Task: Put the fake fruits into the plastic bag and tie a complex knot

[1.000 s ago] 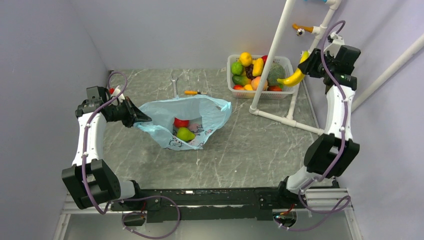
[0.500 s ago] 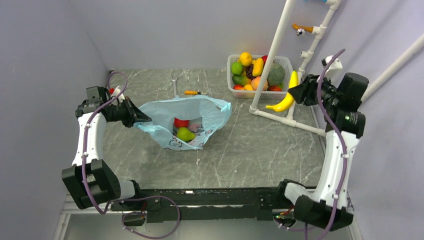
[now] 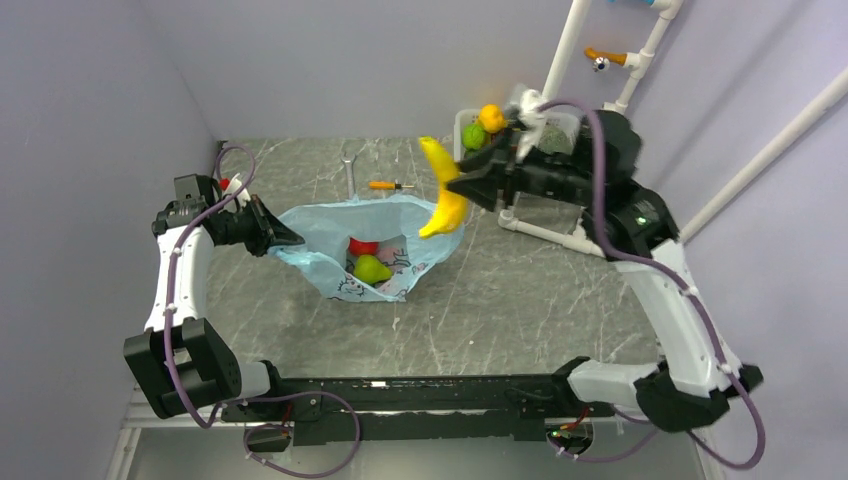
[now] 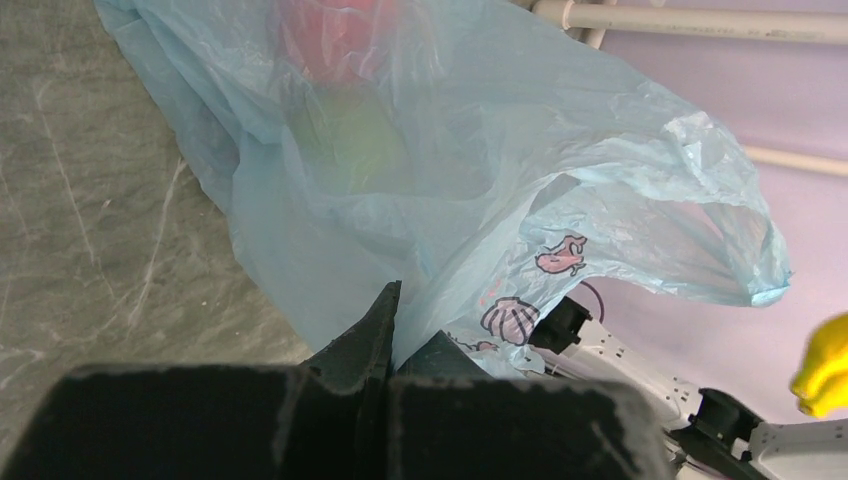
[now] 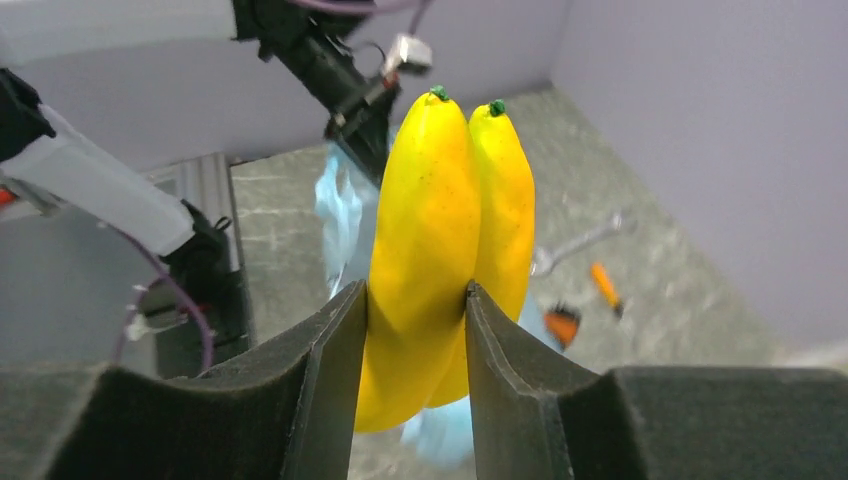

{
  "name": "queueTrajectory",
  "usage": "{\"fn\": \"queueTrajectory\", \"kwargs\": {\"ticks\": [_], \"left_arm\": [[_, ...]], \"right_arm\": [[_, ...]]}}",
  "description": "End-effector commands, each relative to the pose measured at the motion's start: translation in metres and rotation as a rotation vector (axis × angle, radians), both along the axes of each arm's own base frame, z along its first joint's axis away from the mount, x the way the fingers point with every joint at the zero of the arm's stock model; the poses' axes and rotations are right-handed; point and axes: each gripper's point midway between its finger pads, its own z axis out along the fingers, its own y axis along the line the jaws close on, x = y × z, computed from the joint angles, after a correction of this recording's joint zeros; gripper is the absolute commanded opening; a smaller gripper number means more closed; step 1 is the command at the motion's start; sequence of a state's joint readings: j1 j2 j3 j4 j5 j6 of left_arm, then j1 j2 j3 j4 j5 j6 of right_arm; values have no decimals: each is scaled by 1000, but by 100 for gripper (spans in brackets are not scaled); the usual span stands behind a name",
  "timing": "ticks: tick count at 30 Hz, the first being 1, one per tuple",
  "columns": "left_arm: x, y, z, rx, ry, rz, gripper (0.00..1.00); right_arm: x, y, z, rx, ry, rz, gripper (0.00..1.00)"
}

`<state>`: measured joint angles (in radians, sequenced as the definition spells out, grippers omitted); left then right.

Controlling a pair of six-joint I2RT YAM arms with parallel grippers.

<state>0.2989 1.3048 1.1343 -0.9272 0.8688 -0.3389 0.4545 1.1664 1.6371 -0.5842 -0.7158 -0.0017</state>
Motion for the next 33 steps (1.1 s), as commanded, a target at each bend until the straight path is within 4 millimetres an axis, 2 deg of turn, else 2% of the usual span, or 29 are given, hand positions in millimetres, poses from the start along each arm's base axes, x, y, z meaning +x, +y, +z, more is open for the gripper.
{"fn": "queueTrajectory", "kwargs": {"ticks": [1, 4, 7, 10, 12, 15, 19, 25, 27, 29, 31, 33], "left_arm": [[4, -5, 18, -41, -49, -22, 0], [2, -7, 27, -54, -64, -50, 0], [-1, -11, 37, -78, -79, -85, 0], [-4, -14, 45, -92, -82, -115, 0], [-7, -15, 49, -107, -79, -137, 0], [-9, -18, 58, -138, -87, -179, 0], [-16, -21, 63, -153, -86, -210, 0], [-21, -24, 59, -184, -63, -208, 0], [-21, -24, 55, -189, -52, -208, 0], [-21, -24, 52, -189, -44, -202, 0], [-20, -23, 49, -183, -35, -198, 0], [-18, -21, 48, -173, -30, -196, 0]], "right_arm": [[14, 73, 26, -99, -362, 101, 0], [30, 110, 0, -186, -511, 119, 0], [39, 137, -32, -257, -599, 159, 0], [35, 157, -61, -313, -683, 224, 0], [31, 166, -93, -383, -727, 275, 0], [42, 172, -147, -525, -749, 320, 0], [57, 169, -206, -696, -762, 376, 0], [72, 176, -262, -838, -789, 466, 0], [80, 182, -274, -865, -784, 465, 13], [85, 187, -277, -876, -769, 453, 40], [85, 190, -267, -860, -736, 437, 63], [76, 190, -243, -815, -708, 425, 77]]}}
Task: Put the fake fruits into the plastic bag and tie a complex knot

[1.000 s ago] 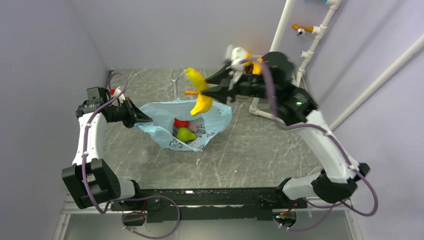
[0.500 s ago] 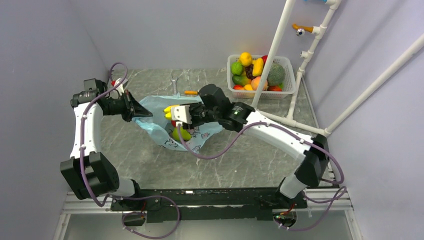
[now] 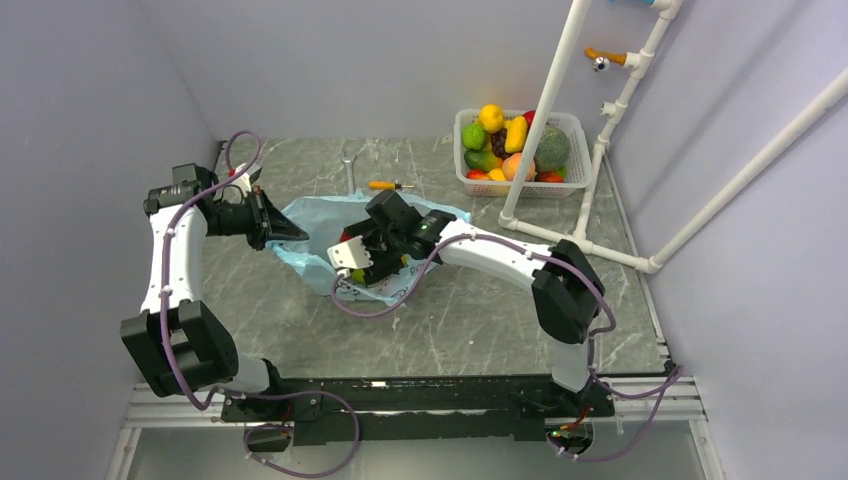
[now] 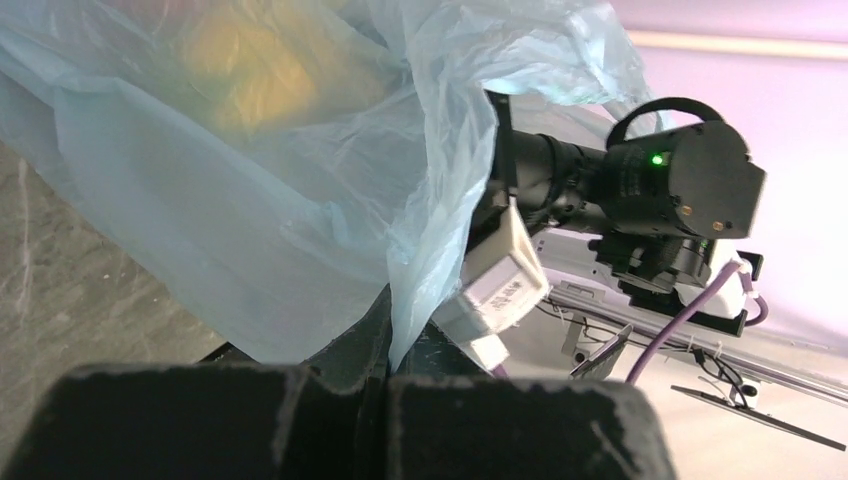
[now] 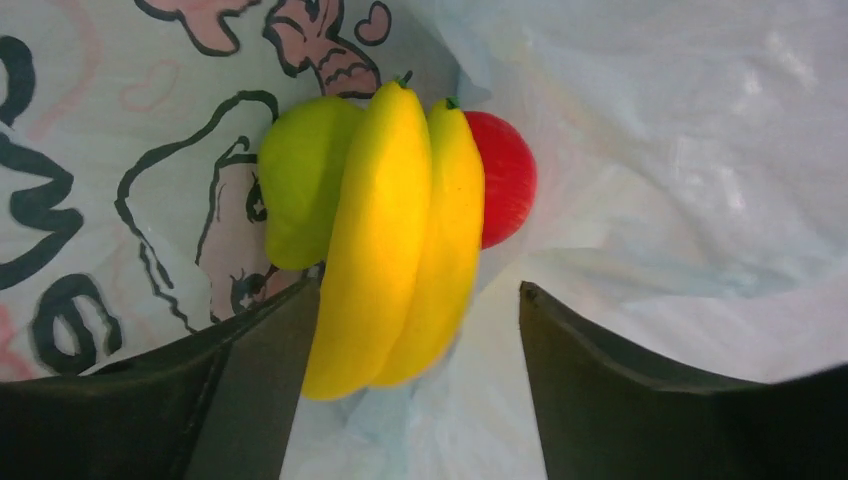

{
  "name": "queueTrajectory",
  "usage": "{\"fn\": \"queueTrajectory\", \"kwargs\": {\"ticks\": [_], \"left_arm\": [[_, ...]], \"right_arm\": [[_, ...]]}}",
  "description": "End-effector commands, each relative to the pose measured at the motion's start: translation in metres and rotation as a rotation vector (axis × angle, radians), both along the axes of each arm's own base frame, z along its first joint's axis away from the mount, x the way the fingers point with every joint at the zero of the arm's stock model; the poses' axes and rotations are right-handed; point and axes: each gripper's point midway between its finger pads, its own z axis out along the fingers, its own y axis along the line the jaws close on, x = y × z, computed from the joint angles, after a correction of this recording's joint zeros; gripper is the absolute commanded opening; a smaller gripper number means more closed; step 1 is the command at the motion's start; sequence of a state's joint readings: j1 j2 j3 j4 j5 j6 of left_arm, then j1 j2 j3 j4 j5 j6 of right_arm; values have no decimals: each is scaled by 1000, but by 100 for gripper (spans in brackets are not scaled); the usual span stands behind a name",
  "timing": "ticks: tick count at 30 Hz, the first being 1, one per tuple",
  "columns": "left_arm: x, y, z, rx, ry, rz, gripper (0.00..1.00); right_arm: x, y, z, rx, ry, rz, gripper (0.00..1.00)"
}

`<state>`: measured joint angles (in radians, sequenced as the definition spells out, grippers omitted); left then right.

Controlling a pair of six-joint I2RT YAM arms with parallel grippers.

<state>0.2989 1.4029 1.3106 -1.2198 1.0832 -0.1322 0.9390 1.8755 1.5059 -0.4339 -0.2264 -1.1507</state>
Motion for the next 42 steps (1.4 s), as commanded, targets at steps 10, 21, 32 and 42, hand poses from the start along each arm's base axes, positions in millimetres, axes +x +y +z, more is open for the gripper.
{"fn": "queueTrajectory", "kwargs": {"ticks": [10, 21, 32, 42], "left_arm": [[16, 7, -2, -6, 2, 25, 0], [23, 10, -6, 8, -1, 54, 0], [20, 12, -7, 64, -30, 25, 0], [22, 6, 45, 355, -330, -216, 8]], "right_arm": [[-91, -31, 223, 424, 282, -105, 90], [-94, -141, 213, 600, 451, -670, 100], [-66, -134, 162, 644, 649, -740, 78], [-91, -139, 296, 851, 641, -544, 0]]}}
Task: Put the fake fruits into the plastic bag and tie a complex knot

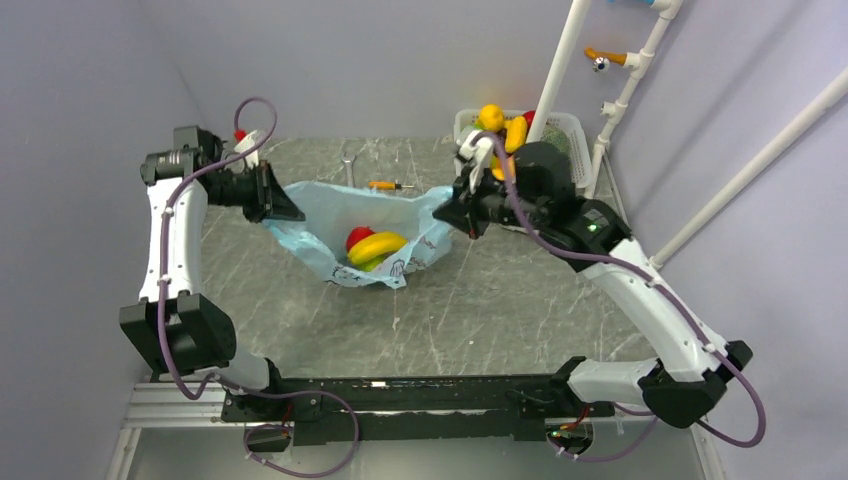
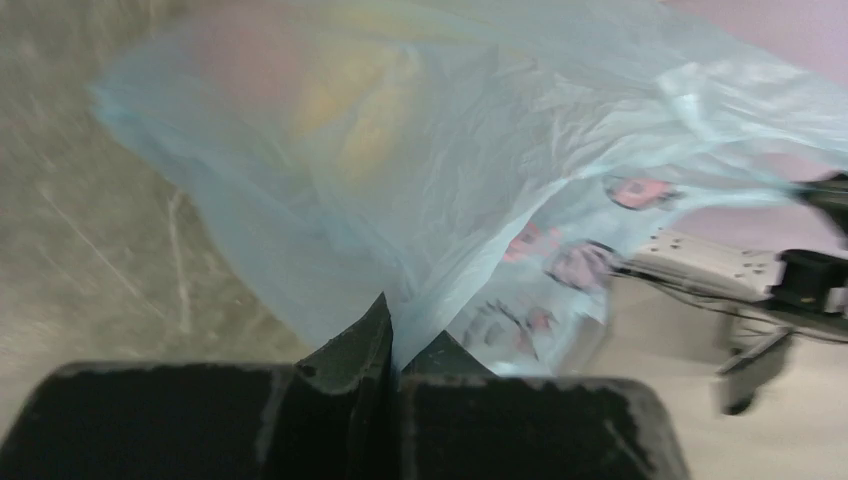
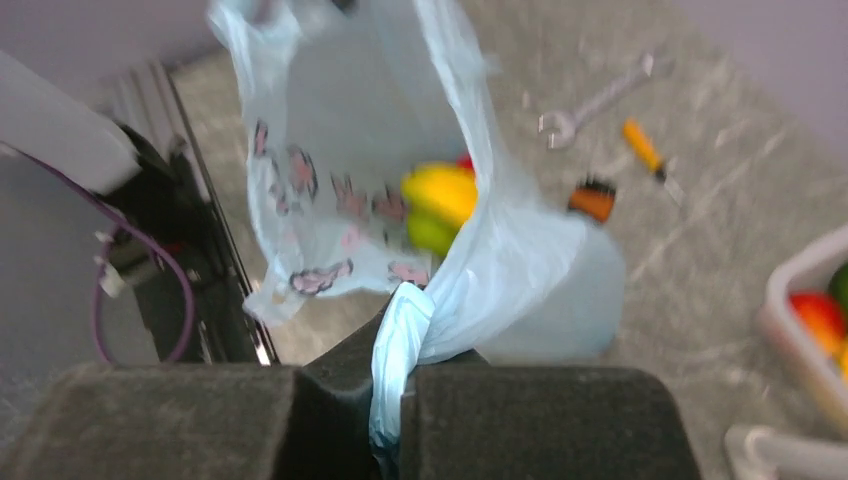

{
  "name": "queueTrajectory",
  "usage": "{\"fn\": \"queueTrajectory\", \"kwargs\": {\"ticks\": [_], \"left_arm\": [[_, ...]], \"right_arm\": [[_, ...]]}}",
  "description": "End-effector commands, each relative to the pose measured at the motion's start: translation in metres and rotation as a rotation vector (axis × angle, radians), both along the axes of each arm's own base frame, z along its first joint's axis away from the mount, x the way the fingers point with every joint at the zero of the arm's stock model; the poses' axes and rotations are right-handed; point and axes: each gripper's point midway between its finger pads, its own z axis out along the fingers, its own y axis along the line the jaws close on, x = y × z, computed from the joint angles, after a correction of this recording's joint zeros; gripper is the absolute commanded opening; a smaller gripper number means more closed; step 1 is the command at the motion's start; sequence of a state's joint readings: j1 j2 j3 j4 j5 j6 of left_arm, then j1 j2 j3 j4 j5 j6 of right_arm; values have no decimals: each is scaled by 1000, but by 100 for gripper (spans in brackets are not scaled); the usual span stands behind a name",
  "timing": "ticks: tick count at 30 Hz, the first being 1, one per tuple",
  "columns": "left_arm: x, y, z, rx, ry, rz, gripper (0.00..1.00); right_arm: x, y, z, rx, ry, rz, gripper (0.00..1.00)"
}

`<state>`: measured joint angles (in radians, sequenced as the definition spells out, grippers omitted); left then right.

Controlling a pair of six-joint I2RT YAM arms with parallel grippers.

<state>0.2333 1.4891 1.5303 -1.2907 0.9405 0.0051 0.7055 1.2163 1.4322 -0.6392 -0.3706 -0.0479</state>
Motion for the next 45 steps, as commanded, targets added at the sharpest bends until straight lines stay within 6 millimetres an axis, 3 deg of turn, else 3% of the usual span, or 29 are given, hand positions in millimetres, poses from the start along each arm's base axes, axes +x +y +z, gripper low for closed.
{"fn": "queueTrajectory", "kwargs": {"ticks": [1, 5, 7, 9, 11, 13, 17, 20, 25, 31, 34, 36, 37, 38, 39, 41, 42, 44, 45], "left_arm": [[1, 1, 39, 183, -226, -157, 11], [8, 12, 44, 267, -297, -245, 33], [10, 23, 50, 272, -330, -244, 53], [7, 33, 58, 265, -392, -224, 83], [-3, 33, 57, 246, -386, -211, 95], [-20, 23, 55, 174, -358, -187, 98], [-48, -4, 29, -35, -303, -49, 100], [-49, -19, 30, -188, -325, 36, 99], [-63, -59, 53, -272, -472, -98, 99], [-68, -86, 19, -272, -337, -97, 99], [-58, -83, 5, -226, -259, -59, 99], [-54, -84, 6, -250, -257, -53, 99], [-56, -90, 8, -275, -246, -62, 97], [-56, -94, 15, -300, -272, -78, 86], [-55, -98, 29, -324, -323, -101, 64], [-63, -99, 53, -345, -391, -155, 28], [-67, -98, 69, -340, -435, -180, 15], [-77, -96, 105, -325, -527, -228, 0], [-82, -95, 120, -307, -557, -247, 0]], "right_arm": [[-19, 1, 103, 205, -143, 68, 0], [-4, 5, 83, 232, -75, 32, 0], [10, 1, 72, 254, -31, -5, 0], [23, -5, 61, 260, 15, -45, 0], [31, -12, 50, 259, 54, -79, 0], [30, -17, 42, 254, 68, -90, 0], [24, -24, 37, 248, 66, -101, 0], [22, -27, 37, 234, 49, -102, 0], [20, -28, 40, 231, 41, -90, 0], [15, -31, 40, 226, 31, -86, 0], [11, -33, 41, 226, 26, -83, 0], [9, -34, 41, 226, 18, -74, 0], [9, -35, 42, 227, 7, -78, 0], [11, -36, 42, 225, 1, -88, 0], [11, -37, 42, 224, -6, -90, 0], [11, -39, 45, 218, -25, -93, 0], [10, -40, 51, 221, -42, -91, 0], [11, -41, 67, 220, -103, -80, 0], [12, -42, 79, 222, -136, -80, 0]]}}
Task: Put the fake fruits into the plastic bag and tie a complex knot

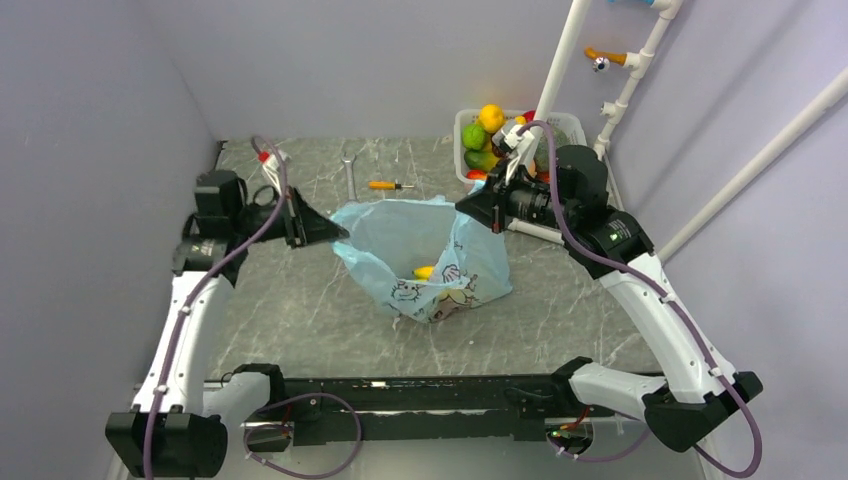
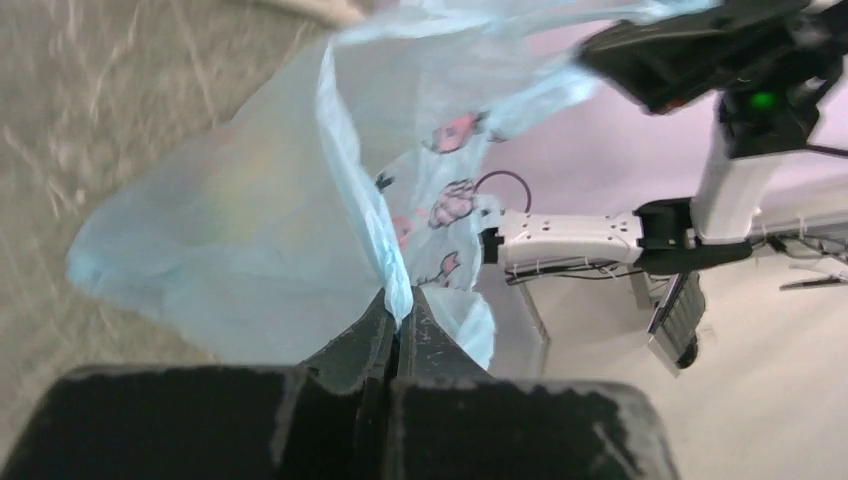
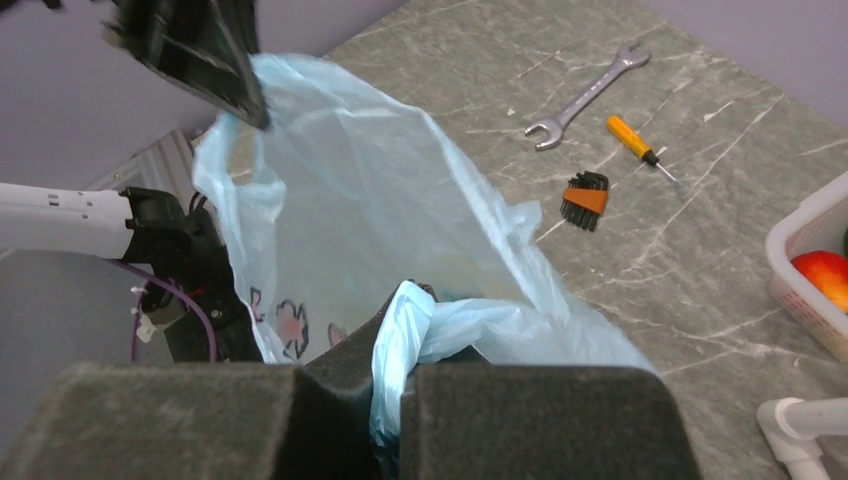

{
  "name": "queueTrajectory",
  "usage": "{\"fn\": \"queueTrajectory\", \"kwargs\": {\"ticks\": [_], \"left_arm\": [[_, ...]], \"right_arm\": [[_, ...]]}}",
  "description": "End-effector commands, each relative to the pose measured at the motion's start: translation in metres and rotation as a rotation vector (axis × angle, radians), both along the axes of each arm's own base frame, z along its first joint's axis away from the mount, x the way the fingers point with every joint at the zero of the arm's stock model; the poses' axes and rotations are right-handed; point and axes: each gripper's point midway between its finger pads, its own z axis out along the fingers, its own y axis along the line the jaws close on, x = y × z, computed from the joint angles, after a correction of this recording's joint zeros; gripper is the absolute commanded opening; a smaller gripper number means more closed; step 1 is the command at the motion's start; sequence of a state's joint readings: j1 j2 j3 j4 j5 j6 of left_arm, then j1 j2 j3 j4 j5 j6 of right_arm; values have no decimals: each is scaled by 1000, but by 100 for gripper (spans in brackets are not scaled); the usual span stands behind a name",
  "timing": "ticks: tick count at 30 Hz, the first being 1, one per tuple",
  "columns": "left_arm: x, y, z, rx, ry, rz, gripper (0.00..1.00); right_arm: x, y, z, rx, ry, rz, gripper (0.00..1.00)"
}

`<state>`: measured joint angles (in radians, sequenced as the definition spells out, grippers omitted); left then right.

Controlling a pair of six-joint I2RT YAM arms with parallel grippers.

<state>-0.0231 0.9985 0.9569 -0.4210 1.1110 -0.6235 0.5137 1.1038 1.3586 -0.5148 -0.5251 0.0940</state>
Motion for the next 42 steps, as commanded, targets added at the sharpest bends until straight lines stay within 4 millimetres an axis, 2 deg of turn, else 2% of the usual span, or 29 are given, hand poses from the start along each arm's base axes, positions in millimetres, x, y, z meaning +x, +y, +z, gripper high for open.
{"fn": "queueTrajectory", "kwargs": {"ticks": [1, 3, 4, 6, 9, 12, 15, 19, 20, 23, 24, 25, 28, 31, 34, 36, 38, 40, 42], "left_arm": [[-26, 1, 106, 13, -346, -100, 0], [-32, 8, 135, 71, -412, -90, 0], [-30, 12, 139, 110, -439, -82, 0], [-23, 21, 124, 193, -377, -34, 0], [3, 45, 75, 297, -224, 85, 0], [20, 67, 44, 287, -104, 169, 0], [26, 77, 41, 299, -97, 178, 0], [28, 78, 55, 306, -149, 184, 0], [29, 79, 53, 306, -148, 186, 0], [39, 89, 37, 363, -129, 208, 0], [42, 93, 34, 399, -148, 205, 4], [44, 96, 34, 427, -173, 194, 14], [46, 99, 56, 481, -350, 133, 60], [39, 91, 98, 514, -647, 40, 98], [25, 69, 132, 467, -965, -74, 99], [18, 42, 139, 437, -1107, -158, 100], [12, 8, 134, 437, -1253, -269, 99], [10, -21, 137, 394, -1350, -331, 93], [7, -47, 147, 277, -1351, -386, 81]], "right_arm": [[2, -8, 57, 19, -186, -14, 0], [0, -11, 81, 11, -254, -5, 0], [-4, -11, 87, 12, -268, 6, 0], [-9, -10, 81, 2, -257, 35, 0], [-6, -5, 52, -12, -222, 54, 0], [2, 1, 32, -16, -198, 66, 0], [3, 6, 37, -9, -194, 85, 0], [-2, 8, 57, 32, -210, 97, 0], [0, 9, 58, 39, -204, 94, 0], [9, 11, 44, 26, -190, 82, 0], [11, 12, 42, 24, -197, 79, 0], [13, 13, 41, 26, -198, 77, 0], [13, 17, 42, 32, -190, 101, 0], [9, 19, 41, 33, -187, 127, 0], [2, 18, 39, 25, -183, 153, 0], [-2, 17, 36, 13, -183, 163, 0], [-5, 15, 32, -4, -189, 169, 0], [-7, 13, 27, -25, -189, 169, 0], [-9, 13, 24, -35, -187, 177, 0]]}}
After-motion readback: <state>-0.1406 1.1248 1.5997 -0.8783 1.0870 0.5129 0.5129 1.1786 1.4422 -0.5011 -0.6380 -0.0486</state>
